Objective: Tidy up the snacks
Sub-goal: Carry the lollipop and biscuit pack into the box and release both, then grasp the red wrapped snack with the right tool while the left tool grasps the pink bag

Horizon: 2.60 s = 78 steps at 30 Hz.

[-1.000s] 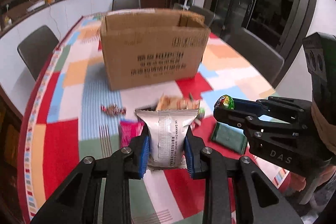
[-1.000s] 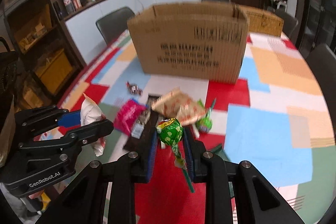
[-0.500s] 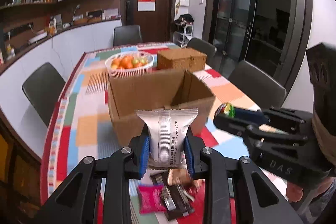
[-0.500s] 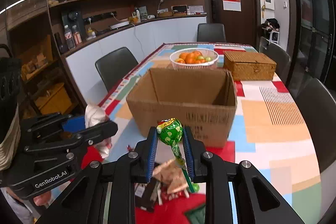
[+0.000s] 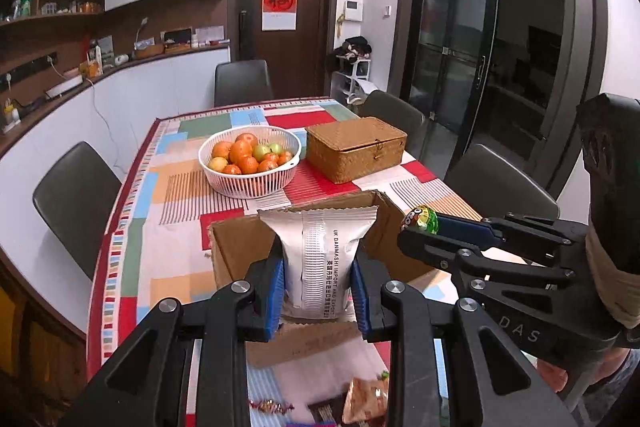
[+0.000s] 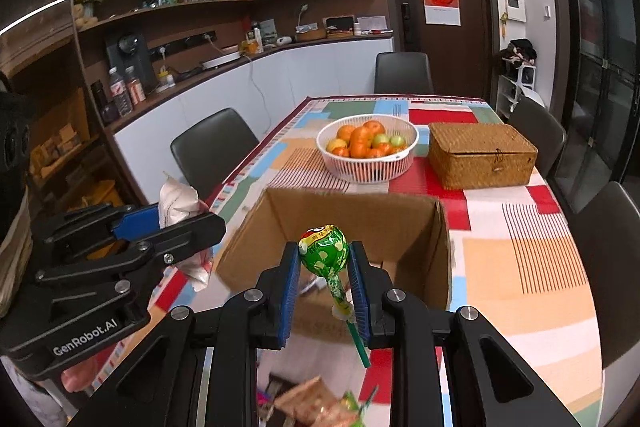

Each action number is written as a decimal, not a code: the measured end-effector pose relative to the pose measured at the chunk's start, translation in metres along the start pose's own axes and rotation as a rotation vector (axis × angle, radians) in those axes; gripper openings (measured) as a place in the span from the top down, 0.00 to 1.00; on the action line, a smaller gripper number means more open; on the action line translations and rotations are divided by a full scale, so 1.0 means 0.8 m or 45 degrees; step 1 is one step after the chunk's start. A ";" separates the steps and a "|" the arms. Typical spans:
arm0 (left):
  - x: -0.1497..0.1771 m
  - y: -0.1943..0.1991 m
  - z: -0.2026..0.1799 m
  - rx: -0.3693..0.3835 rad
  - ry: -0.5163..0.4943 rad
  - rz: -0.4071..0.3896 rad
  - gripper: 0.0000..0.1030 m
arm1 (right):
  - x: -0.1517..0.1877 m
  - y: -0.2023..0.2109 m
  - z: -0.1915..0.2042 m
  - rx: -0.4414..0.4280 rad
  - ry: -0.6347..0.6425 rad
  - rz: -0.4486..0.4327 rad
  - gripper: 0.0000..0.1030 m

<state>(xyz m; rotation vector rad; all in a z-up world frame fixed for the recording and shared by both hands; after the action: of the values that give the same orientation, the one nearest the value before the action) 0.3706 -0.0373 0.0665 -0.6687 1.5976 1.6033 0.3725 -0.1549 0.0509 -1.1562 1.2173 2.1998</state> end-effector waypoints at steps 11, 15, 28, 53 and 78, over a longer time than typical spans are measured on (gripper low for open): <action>-0.010 -0.065 0.012 -0.098 0.021 0.119 0.57 | -0.027 -0.058 -0.038 0.066 -0.025 0.047 0.69; 0.002 -0.050 0.016 -0.153 0.008 0.081 0.41 | -0.017 -0.051 -0.045 0.125 -0.042 0.033 0.55; 0.066 0.052 0.007 -0.212 -0.105 -0.002 0.32 | 0.050 0.012 0.010 0.071 -0.012 0.015 0.55; 0.261 0.066 0.002 -0.159 -0.052 0.294 0.31 | 0.246 0.017 0.030 0.000 -0.306 0.248 0.55; 0.301 -0.028 0.012 -0.114 -0.042 0.431 0.31 | 0.289 -0.070 -0.012 0.043 -0.506 0.404 0.55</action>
<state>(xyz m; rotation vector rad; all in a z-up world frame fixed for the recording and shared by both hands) 0.2522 0.0070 -0.1401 -0.4296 1.6896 1.9284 0.2758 -0.1461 -0.1670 -0.4969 1.3195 2.4676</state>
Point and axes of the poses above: each gripper's, at about its wrist camera, not at the fingertips, and y roughly against the way its jaws point, z to its left, x to its underside, the point moved 4 cm from there along -y, roughly the way its jaws point, and after that the axes turned 14 degrees about -x, right-handed, at the moved point
